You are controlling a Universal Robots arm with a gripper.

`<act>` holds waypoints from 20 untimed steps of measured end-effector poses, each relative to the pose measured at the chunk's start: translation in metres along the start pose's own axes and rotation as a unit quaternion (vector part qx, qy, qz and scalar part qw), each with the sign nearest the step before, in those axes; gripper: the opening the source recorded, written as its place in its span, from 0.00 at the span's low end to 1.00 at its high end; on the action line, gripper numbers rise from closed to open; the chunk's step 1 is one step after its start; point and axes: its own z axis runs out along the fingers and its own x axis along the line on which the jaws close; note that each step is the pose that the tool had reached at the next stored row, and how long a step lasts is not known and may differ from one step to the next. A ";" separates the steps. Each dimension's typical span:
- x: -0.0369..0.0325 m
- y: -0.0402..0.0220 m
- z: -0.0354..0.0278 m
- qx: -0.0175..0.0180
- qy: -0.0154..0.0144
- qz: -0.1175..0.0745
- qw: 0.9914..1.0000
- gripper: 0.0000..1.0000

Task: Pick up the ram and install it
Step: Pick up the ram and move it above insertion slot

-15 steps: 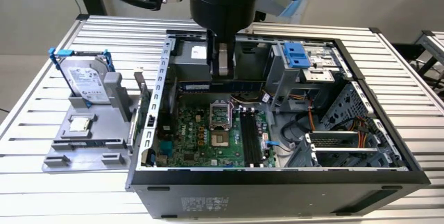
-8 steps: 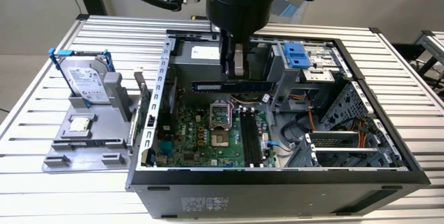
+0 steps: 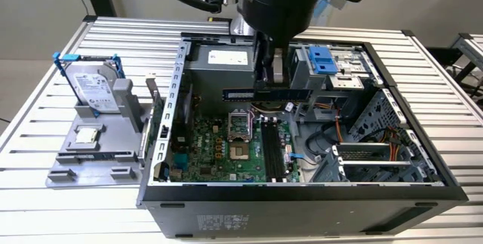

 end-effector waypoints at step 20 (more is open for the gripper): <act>0.0008 -0.0391 0.0003 0.000 0.000 0.021 1.000 0.00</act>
